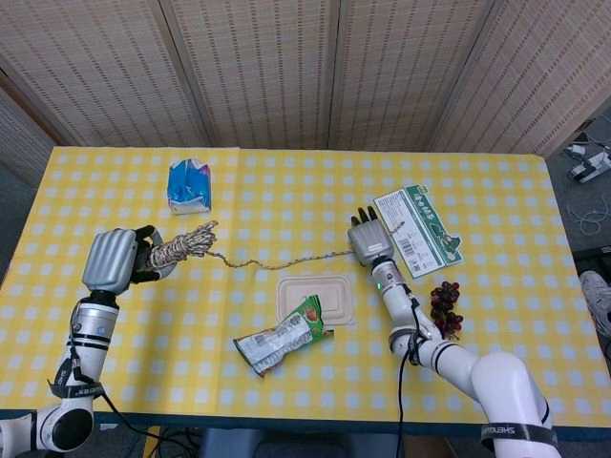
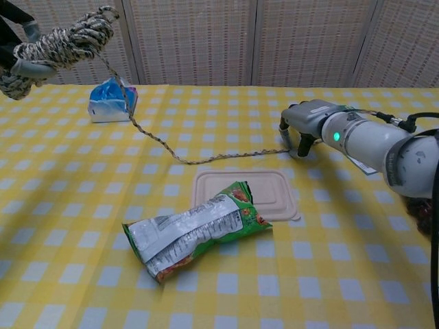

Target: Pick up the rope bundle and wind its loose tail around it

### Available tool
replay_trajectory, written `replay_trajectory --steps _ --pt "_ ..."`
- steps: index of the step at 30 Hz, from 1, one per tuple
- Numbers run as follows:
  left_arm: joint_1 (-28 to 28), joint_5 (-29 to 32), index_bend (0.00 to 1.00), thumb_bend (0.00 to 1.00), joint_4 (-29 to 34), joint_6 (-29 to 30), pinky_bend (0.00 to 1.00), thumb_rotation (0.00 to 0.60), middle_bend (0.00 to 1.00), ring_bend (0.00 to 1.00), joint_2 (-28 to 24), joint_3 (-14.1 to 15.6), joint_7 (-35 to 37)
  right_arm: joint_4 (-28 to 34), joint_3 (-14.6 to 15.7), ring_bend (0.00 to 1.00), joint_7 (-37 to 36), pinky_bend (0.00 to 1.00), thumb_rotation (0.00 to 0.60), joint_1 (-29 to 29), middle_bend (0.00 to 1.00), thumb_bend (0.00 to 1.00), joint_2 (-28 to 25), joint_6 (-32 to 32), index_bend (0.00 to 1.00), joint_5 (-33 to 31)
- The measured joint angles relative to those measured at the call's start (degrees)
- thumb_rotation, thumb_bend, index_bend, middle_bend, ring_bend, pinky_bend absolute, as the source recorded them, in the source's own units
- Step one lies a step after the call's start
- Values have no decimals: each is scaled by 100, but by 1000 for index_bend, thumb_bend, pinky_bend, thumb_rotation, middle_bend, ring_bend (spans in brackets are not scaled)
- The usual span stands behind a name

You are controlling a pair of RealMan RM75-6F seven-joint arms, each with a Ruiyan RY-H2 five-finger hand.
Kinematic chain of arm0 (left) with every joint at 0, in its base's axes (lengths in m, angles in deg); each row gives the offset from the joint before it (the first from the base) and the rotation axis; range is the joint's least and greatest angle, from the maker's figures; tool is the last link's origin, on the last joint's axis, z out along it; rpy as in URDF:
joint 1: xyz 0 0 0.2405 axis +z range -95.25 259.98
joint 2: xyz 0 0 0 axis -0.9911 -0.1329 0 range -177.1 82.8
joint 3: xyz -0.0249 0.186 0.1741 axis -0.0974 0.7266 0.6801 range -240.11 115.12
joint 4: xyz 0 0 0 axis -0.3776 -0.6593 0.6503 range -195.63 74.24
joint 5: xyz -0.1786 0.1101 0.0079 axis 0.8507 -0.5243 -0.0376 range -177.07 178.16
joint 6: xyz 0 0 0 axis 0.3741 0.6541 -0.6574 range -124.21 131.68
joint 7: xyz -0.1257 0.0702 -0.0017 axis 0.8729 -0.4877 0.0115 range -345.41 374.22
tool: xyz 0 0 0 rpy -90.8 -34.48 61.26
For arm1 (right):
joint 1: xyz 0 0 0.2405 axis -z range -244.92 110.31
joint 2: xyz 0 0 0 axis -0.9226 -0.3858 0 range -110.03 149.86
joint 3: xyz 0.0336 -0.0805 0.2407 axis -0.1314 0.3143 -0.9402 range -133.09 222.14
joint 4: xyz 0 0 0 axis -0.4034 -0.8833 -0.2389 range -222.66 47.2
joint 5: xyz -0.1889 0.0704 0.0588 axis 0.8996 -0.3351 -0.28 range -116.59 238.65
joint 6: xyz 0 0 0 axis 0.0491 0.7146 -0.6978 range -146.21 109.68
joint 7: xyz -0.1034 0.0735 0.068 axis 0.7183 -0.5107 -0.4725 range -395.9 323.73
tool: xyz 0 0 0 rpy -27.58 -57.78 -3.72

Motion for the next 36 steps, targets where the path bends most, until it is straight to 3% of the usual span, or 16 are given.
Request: replay_trajectory --steps 12,19,25,29,36 --pt "-20 14 786 270 -70 6 484 532 900 694 10 -21 17 -11 -56 0 -67 0 600 17 238 402 6 -16 599 60" --pt "-74 143 785 270 -204 -16 484 533 900 694 3 -126 24 428 -109 0 -156 0 600 88 247 428 -297 182 606 165" --pt "-207 388 785 270 -377 -38 484 537 900 695 53 -358 57 1393 -176 0 -206 0 600 232 263 458 -882 510 606 271" --pt "-367 675 785 270 -470 -79 484 538 900 697 118 -504 -63 2398 -188 0 -170 0 600 361 264 476 -1444 874 605 475" --pt "-862 1426 779 270 -590 -58 484 525 899 698 347 -679 -980 4293 -214 0 -59 0 600 562 264 477 -2479 1497 606 979"
